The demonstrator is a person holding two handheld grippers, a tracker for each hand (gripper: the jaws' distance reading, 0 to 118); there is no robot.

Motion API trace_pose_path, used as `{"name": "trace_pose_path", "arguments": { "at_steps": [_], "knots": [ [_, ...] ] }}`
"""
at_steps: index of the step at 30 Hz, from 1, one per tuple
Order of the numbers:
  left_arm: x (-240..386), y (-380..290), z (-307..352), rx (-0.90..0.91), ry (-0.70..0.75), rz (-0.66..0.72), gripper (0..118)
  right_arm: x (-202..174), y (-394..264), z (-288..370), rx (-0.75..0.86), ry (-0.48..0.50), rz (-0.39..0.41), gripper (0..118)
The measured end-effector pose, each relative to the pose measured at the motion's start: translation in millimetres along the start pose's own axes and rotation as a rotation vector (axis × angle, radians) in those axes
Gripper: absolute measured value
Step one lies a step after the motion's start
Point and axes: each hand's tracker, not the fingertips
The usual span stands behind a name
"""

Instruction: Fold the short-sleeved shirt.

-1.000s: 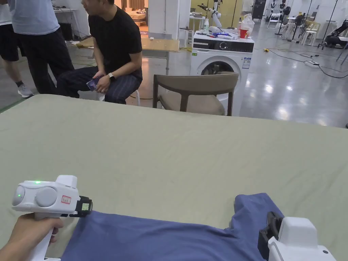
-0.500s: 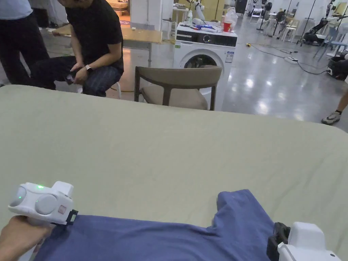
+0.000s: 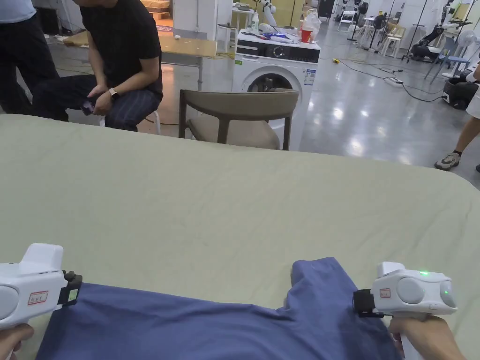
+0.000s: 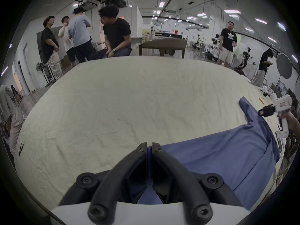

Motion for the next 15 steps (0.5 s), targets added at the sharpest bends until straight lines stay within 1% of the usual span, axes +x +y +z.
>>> {"name": "trace_pose_path", "arguments": {
  "at_steps": [2,4,5,8,11,13,15],
  "knots": [
    [1,-4,6,0.006,-0.003,0.007,1,0,-1,-14,-0.061,0.019,-0.015,57],
    [1,-8,7,0.011,0.006,0.008,1,-2,-2,-11,-0.026,0.004,-0.017,53],
    [1,-9,8,0.008,0.006,0.005,1,-3,-1,-11,-0.028,0.005,-0.008,48],
    [1,-15,7,0.003,0.013,0.005,1,-8,-1,-8,-0.020,0.002,0.019,5],
    [0,-19,8,0.000,0.015,0.009,1,-7,-4,0,0.000,0.014,0.022,1],
    [-3,-19,12,0.007,0.009,0.025,1,0,-7,18,0.059,0.039,-0.031,0],
    [-5,-18,20,0.023,-0.002,0.033,1,5,-10,40,0.111,0.044,-0.026,0]
  ]
}}
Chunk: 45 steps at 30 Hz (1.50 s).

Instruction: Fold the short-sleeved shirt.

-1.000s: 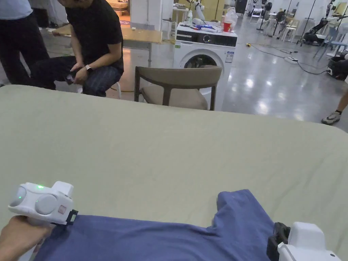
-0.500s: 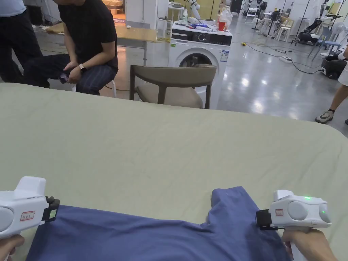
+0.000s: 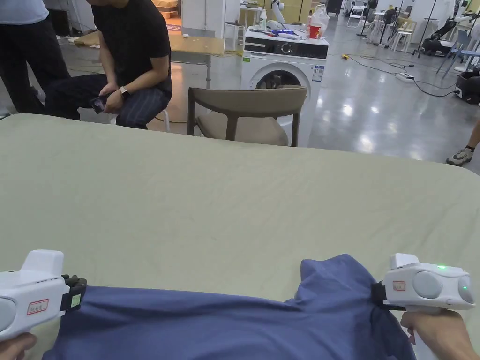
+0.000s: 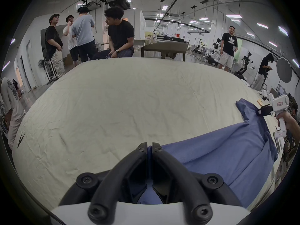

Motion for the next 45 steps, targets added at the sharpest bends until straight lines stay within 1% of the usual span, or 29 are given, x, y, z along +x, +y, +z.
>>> {"name": "trace_pose_path", "arguments": {
  "at_steps": [4,10,14,16,18,22,25,27,33,34,35,36,37,38,39,40,41,43,45],
  "knots": [
    [-8,0,22,0.041,-0.023,0.011,1,1,-11,63,0.080,0.030,0.000,0],
    [-24,-15,75,0.112,-0.062,0.061,1,4,-51,150,0.158,0.047,0.034,0],
    [-31,-38,108,0.134,-0.071,0.052,1,9,-90,194,0.177,0.048,0.045,0],
    [-35,-52,121,0.134,-0.076,0.047,1,7,-113,208,0.162,0.044,0.066,0],
    [-37,-69,127,0.112,-0.096,0.044,1,7,-137,215,0.135,0.026,0.096,0],
    [-36,-109,131,0.025,-0.089,0.005,1,10,-178,209,0.062,0.021,0.107,0],
    [-34,-137,125,-0.044,-0.075,0.002,1,9,-207,196,-0.019,-0.002,0.135,0],
    [-32,-150,121,-0.081,-0.065,-0.001,1,9,-221,185,-0.052,-0.004,0.125,0],
    [-17,-173,101,-0.147,-0.009,-0.065,1,7,-243,157,-0.066,-0.011,0.095,1],
    [-15,-175,99,-0.141,-0.003,-0.067,2,6,-244,155,-0.064,-0.015,0.092,3],
    [-14,-175,100,-0.129,0.003,-0.064,4,6,-245,154,-0.062,-0.017,0.094,10],
    [-13,-173,101,-0.122,0.009,-0.055,11,4,-245,156,-0.060,-0.023,0.099,22],
    [-13,-170,104,-0.117,0.010,-0.047,15,2,-244,159,-0.060,-0.040,0.108,41],
    [-13,-166,106,-0.106,0.011,-0.032,22,-2,-241,166,-0.056,-0.076,0.116,62],
    [-12,-162,109,-0.091,0.010,-0.020,38,-4,-237,173,-0.043,-0.119,0.124,77],
    [-9,-156,112,-0.053,0.014,-0.008,47,-8,-232,181,-0.006,-0.153,0.119,77],
    [-9,-152,116,-0.019,0.015,-0.005,51,-11,-226,188,0.043,-0.161,0.107,78],
    [0,-136,119,0.040,-0.003,0.000,51,-21,-210,206,0.124,-0.132,0.083,78],
    [11,-120,121,0.106,-0.001,-0.001,51,-35,-196,216,0.211,-0.124,0.054,78]
  ]
}}
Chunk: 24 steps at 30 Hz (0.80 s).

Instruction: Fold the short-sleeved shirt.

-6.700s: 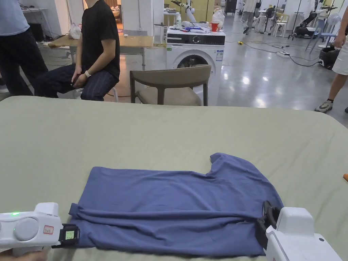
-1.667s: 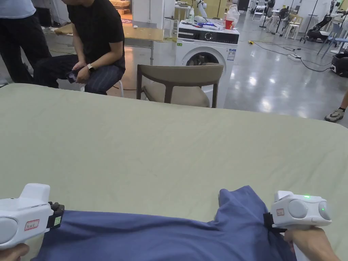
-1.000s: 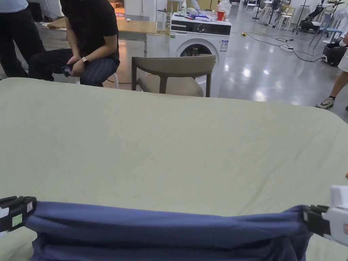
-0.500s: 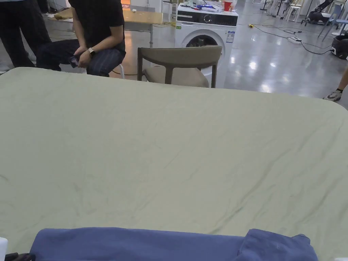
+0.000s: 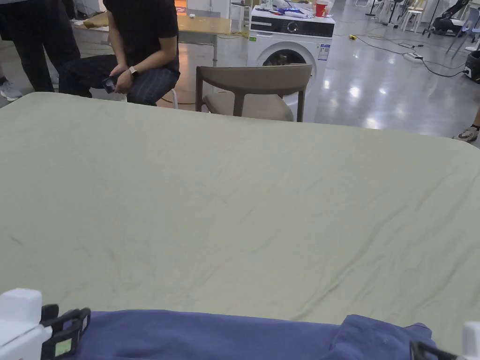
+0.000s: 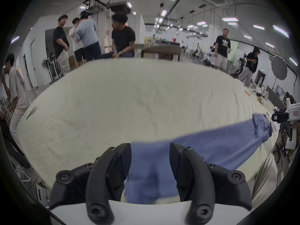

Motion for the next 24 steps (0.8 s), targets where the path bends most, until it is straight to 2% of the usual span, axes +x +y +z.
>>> {"name": "trace_pose_path", "arguments": {
  "at_steps": [4,9,11,14,15,17,22,24],
  "knots": [
    [24,31,-10,0.164,0.000,-0.036,51,-38,37,8,0.240,0.006,-0.030,77],
    [65,68,-7,0.395,0.077,-0.096,47,-88,73,16,0.525,0.018,-0.101,75],
    [77,79,-2,0.468,0.107,-0.106,38,-104,83,19,0.609,0.008,-0.104,64],
    [92,89,5,0.543,0.126,-0.117,5,-119,92,23,0.692,0.028,-0.130,11],
    [95,90,7,0.562,0.131,-0.128,1,-122,94,24,0.706,0.024,-0.124,7],
    [100,91,10,0.577,0.135,-0.144,0,-127,95,27,0.715,0.019,-0.118,1],
    [91,93,19,0.558,0.119,-0.128,0,-135,97,26,0.711,0.034,-0.073,0],
    [72,92,20,0.452,0.070,-0.104,0,-136,96,24,0.699,0.052,-0.070,0]
  ]
}}
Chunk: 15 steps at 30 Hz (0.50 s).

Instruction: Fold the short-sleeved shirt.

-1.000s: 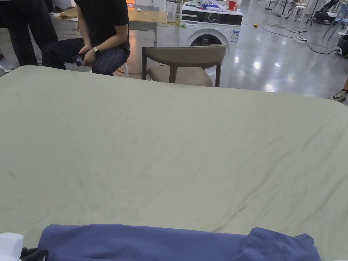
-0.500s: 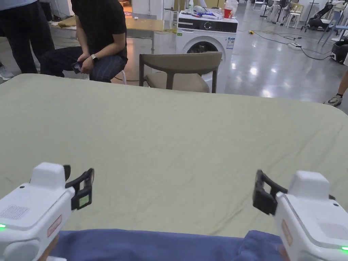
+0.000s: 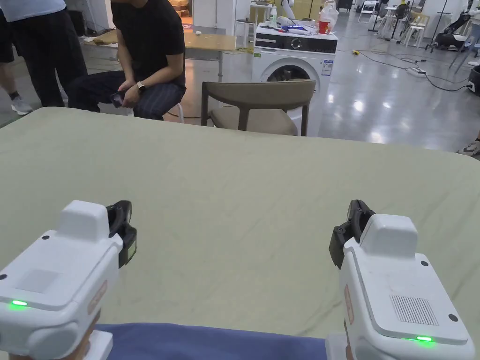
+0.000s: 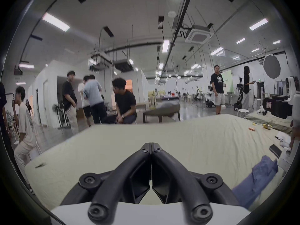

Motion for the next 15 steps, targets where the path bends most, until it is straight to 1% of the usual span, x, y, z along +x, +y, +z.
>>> {"name": "trace_pose_path", "arguments": {
  "at_steps": [3,6,8,10,11,12,15],
  "knots": [
    [-46,-19,1,-0.149,-0.073,0.091,0,-2,-6,-4,-0.029,0.025,0.009,0],
    [-91,-49,2,-0.318,-0.074,0.119,0,-4,-14,-8,-0.063,0.045,0.023,0],
    [-116,-66,5,-0.417,-0.144,0.212,0,-5,-18,-10,-0.082,0.054,0.033,0],
    [-142,-87,0,-0.502,-0.175,0.345,6,-7,-24,-13,-0.107,0.065,0.031,0],
    [-152,-96,-2,-0.545,-0.206,0.390,11,-7,-26,-14,-0.117,0.070,0.031,0],
    [-158,-104,0,-0.563,-0.224,0.442,22,-8,-28,-15,-0.123,0.072,0.033,0],
    [-177,-131,-8,-0.658,-0.303,0.627,67,-8,-32,-15,-0.138,0.074,0.039,0]
  ]
}}
